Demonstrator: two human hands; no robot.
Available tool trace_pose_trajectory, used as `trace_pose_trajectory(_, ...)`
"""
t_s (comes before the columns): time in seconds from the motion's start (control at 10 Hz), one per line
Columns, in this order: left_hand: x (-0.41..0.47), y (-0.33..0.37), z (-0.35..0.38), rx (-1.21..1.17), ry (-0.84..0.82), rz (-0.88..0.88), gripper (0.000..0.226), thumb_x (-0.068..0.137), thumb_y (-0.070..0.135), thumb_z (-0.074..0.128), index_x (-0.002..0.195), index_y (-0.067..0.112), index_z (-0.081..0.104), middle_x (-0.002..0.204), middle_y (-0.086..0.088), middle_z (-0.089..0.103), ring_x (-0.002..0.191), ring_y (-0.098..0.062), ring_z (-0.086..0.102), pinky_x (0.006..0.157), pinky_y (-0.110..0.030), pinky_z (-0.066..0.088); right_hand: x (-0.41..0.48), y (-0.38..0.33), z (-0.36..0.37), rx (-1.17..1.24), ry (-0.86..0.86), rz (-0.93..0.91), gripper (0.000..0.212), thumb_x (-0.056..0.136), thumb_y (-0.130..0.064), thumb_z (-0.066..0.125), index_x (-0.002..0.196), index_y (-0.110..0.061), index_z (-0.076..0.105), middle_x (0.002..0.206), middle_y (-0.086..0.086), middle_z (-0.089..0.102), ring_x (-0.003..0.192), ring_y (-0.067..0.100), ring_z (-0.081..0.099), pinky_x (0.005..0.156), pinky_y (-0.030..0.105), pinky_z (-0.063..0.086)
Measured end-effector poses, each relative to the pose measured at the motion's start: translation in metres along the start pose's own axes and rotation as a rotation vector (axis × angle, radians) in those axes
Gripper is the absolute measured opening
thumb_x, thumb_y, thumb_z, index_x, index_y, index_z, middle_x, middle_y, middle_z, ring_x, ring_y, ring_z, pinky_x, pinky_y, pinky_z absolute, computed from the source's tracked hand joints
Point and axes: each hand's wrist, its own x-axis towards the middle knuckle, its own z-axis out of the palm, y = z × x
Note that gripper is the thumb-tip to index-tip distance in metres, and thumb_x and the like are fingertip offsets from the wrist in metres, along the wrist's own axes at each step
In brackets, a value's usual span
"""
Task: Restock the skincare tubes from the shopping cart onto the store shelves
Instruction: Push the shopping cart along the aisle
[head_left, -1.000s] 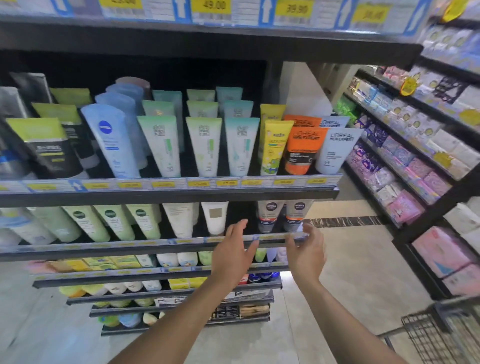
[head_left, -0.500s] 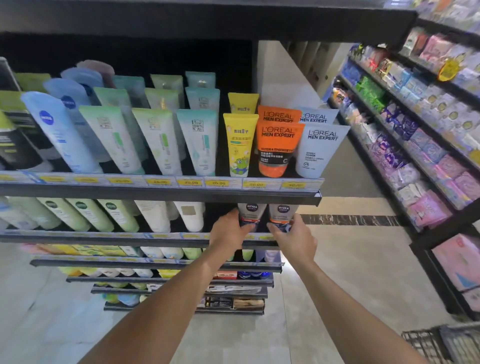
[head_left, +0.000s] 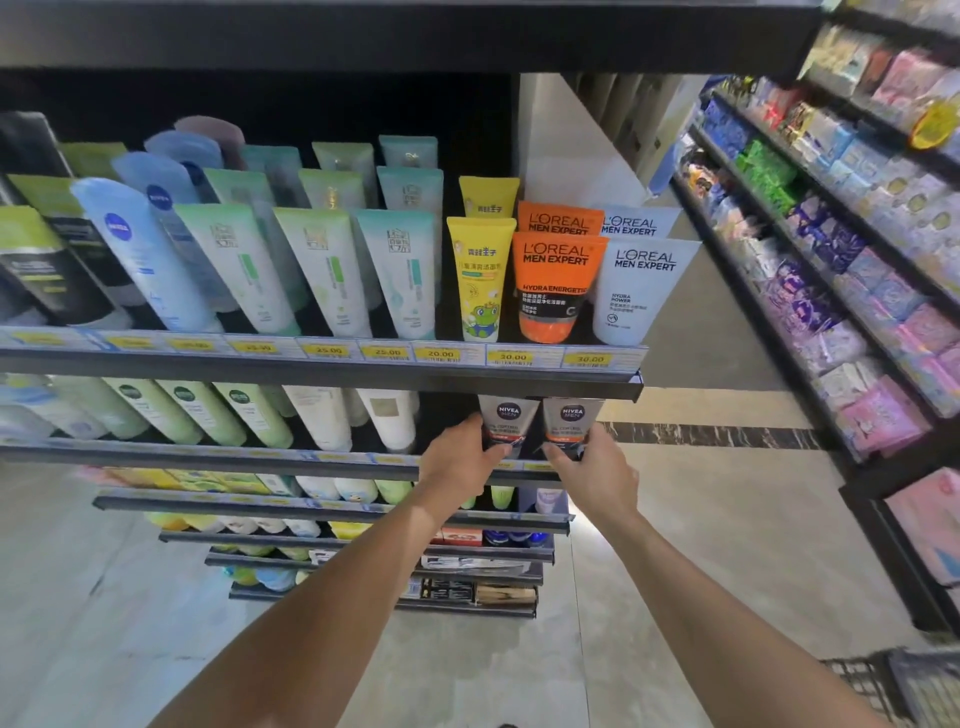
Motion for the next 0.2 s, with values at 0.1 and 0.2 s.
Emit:
trace_pose_trajectory(0.1, -0.0200, 0.0014, -0.0104, -0.027, -0.018, 0.023, 0.044, 0.096, 0.056, 0.062, 0.132, 0.033, 0.055, 0.134, 0.007, 0.067, 0.099, -0.023, 0.074, 0.088, -0.044, 0.060, -0.0139, -0.0059, -0.0093, -0.003, 0.018, 0.017, 0.039, 0.090, -0.056, 0.066, 0.120, -0.033, 0.057, 0.118, -0.011, 0.069, 0.108, 0.018, 0.065, 0.098, 0.046, 0.050)
trace_pose_trajectory(0.2, -0.0289, -0.0026, -0.0141, -0.041, -0.016, 0.041, 0.062, 0.098, 0.055, 0.059, 0.152, 0.028, 0.043, 0.153, 0.003, 0.053, 0.128, -0.024, 0.061, 0.104, -0.045, 0.052, -0.0211, -0.0057, -0.0149, -0.006, 0.070, 0.011, 0.044, 0.090, -0.056, 0.065, 0.125, -0.030, 0.057, 0.123, -0.007, 0.068, 0.109, 0.019, 0.064, 0.095, 0.043, 0.050)
